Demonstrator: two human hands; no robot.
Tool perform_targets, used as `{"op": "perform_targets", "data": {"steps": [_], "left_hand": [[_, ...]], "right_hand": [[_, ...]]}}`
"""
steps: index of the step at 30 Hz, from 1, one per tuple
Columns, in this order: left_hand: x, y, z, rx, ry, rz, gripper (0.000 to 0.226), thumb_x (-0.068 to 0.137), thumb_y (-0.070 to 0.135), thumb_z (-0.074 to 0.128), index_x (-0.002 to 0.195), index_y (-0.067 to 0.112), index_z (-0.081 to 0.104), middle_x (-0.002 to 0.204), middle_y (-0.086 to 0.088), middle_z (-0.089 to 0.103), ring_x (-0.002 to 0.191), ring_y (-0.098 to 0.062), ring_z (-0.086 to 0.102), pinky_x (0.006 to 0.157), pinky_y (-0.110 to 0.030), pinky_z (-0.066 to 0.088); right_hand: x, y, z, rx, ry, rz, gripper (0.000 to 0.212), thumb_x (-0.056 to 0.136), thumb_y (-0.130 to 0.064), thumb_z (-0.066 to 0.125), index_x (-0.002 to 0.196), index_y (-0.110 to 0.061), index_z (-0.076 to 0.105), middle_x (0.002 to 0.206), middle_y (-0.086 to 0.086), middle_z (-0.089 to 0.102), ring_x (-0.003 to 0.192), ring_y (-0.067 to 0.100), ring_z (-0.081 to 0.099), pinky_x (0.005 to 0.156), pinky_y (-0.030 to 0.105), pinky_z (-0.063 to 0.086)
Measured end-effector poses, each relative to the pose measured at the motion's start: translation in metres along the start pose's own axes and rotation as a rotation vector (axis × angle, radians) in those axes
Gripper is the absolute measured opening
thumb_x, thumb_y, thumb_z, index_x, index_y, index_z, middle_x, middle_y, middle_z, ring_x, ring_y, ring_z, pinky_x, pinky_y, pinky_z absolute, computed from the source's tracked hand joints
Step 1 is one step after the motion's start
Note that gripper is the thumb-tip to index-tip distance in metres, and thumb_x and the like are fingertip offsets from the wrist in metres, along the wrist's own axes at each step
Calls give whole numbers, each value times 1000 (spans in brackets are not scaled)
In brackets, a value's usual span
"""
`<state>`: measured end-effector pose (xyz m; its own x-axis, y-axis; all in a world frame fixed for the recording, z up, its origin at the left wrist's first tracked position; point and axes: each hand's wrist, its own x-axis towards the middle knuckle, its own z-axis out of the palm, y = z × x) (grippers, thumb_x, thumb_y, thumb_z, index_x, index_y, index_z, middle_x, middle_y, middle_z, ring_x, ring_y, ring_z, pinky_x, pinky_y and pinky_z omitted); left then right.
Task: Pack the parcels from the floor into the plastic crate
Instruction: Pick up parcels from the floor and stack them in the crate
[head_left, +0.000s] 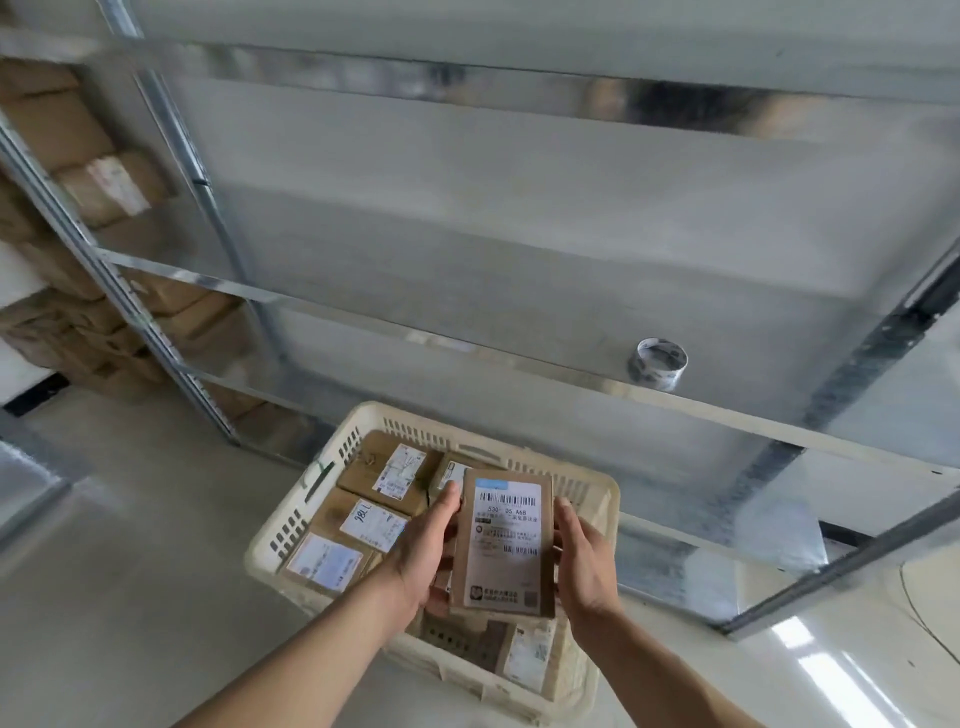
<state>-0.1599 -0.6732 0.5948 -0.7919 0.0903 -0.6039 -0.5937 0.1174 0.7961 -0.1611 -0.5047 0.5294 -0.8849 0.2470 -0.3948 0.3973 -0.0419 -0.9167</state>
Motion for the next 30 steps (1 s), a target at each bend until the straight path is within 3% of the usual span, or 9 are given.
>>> {"op": "perform_targets", "data": {"steps": [6, 9, 14, 18, 21, 24, 26, 28, 30], "left_hand": [[49, 20, -9, -32, 50, -36, 41, 92, 66, 27, 90, 44, 61, 103, 10, 63, 112, -24, 57, 102, -53, 45], [70, 22, -12, -38, 65, -72, 39, 96, 62, 26, 88, 43, 59, 95, 15, 59, 96, -14, 56, 99, -48, 45], [104, 20, -16, 4, 36, -122, 37, 98, 61, 21, 89, 43, 53, 87, 16, 52, 78, -6, 46, 67, -28, 41], [133, 1, -26, -2, 8, -178, 38, 96, 64, 24, 93, 43, 55, 94, 11, 60, 89, -11, 55, 75, -35, 49], [153, -18, -36, -16, -26, -228, 39, 94, 67, 26, 97, 42, 56, 100, 7, 62, 94, -15, 57, 81, -40, 49], [174, -38, -48, -16, -55, -279, 37, 91, 69, 29, 99, 44, 56, 100, 9, 60, 93, -14, 56, 75, -38, 46], [192, -52, -59, -21, -76, -318, 39, 85, 73, 30, 99, 46, 55, 105, 12, 58, 103, -19, 55, 90, -48, 46], [210, -67, -72, -22, -87, -368, 44, 85, 74, 30, 105, 45, 56, 121, 5, 56, 123, -28, 48, 105, -58, 37], [230, -83, -86, -19, -95, -410, 57, 86, 75, 31, 123, 40, 55, 140, -2, 50, 129, -28, 44, 103, -55, 40]], "right_hand": [[53, 2, 17, -36, -5, 77, 76, 65, -96, 41, 95, -35, 75, 98, -7, 78, 101, 23, 70, 93, 57, 55], [71, 3, 20, -23, -7, 113, 64, 71, -86, 46, 91, -32, 75, 95, -6, 78, 99, 23, 71, 92, 59, 56], [94, 9, 25, -20, -38, 180, 44, 95, -66, 48, 83, -35, 78, 89, -5, 79, 95, 23, 73, 89, 60, 57], [102, 23, 33, -32, -24, 229, 56, 83, -74, 47, 90, -28, 78, 90, -2, 79, 93, 24, 74, 84, 58, 60], [107, 43, 44, -10, 8, 294, 50, 95, -64, 50, 100, -20, 73, 94, 0, 79, 99, 27, 73, 80, 59, 61], [111, 68, 61, -31, 25, 351, 65, 74, -79, 49, 98, -24, 74, 98, -2, 78, 101, 25, 72, 78, 59, 61], [116, 91, 73, -42, 58, 397, 73, 66, -84, 48, 97, -23, 72, 101, 1, 77, 102, 26, 70, 75, 59, 62], [122, 110, 88, -53, 84, 429, 76, 66, -86, 48, 96, -19, 70, 99, 5, 76, 101, 28, 70, 78, 60, 61], [131, 125, 104, -52, 107, 447, 74, 66, -82, 49, 96, -17, 69, 98, 7, 76, 98, 30, 71, 83, 64, 58]]}}
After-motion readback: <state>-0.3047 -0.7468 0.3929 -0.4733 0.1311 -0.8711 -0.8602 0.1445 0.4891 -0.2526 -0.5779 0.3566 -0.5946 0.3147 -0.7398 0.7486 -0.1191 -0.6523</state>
